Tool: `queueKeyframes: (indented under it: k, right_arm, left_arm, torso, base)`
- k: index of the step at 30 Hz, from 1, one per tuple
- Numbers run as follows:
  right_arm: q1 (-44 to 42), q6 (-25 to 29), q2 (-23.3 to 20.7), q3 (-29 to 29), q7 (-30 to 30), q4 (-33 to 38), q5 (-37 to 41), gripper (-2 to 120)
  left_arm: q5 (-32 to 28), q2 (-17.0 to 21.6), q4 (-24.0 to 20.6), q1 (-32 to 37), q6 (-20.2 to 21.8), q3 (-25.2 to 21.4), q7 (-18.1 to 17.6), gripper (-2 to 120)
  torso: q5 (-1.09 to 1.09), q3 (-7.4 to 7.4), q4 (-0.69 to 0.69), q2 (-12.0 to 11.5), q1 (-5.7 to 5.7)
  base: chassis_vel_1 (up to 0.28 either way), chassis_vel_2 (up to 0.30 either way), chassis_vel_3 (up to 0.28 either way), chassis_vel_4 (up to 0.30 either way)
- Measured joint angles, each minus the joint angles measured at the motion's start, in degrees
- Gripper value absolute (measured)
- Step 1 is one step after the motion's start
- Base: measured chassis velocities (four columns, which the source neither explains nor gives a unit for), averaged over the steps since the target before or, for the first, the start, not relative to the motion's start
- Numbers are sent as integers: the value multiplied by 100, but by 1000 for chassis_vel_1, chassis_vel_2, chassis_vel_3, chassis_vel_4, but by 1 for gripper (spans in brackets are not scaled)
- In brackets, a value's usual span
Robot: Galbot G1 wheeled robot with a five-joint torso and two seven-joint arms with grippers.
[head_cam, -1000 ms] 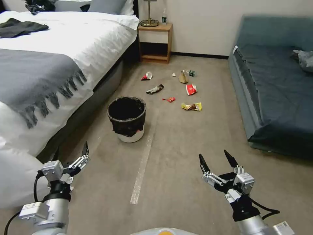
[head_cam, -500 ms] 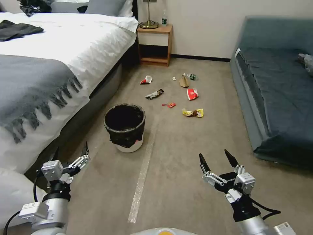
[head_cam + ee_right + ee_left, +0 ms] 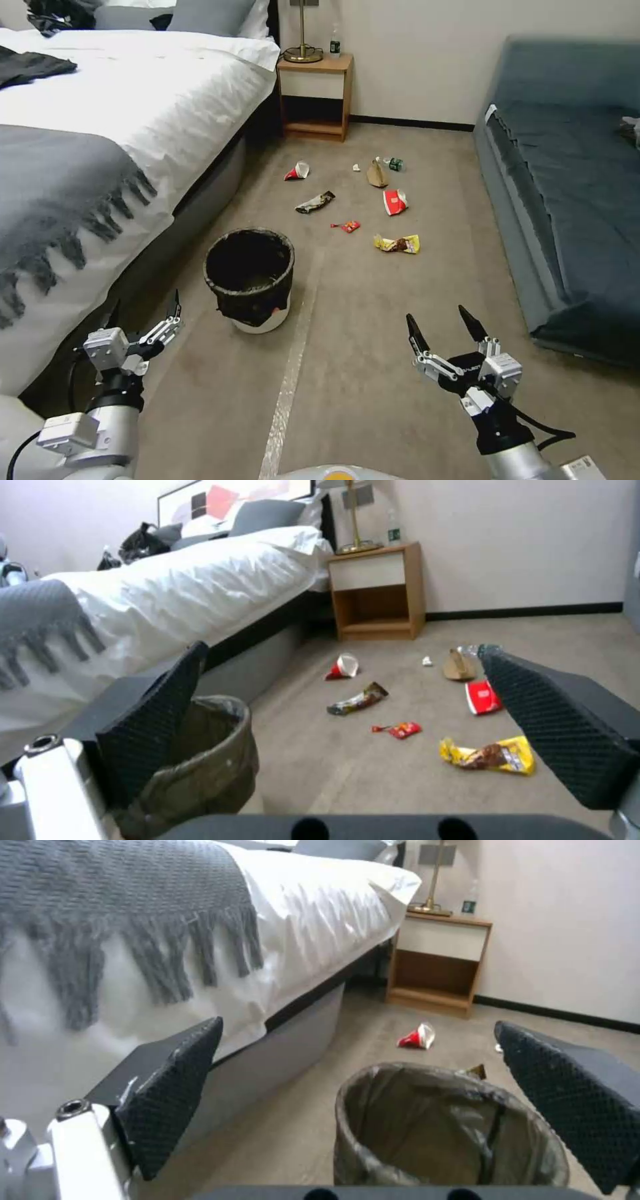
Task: Pick up the trash can from the floor.
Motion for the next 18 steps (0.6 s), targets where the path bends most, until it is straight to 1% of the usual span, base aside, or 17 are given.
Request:
queueKeyframes:
  k: [11,14,18]
  right_arm:
    - [17,3,29,-22,80,0,8,100]
    - [17,3,25,-18,90,11,17,100]
    - [13,3,18,-12,88,18,22,100]
  left_arm:
    - [-33,37,5,-29,5,-14,-5,100]
    - [-46,42,19,-51,14,-14,-8,100]
    - [-58,46,27,-74,33,-14,-22,100]
  torso:
    - [0,0,-1,0,0]
    - [0,1,-1,0,1]
    - [0,0,0,0,0]
  base:
    - [-114,118,118,-122]
    - [-87,81,68,-74]
    - [0,0,0,0]
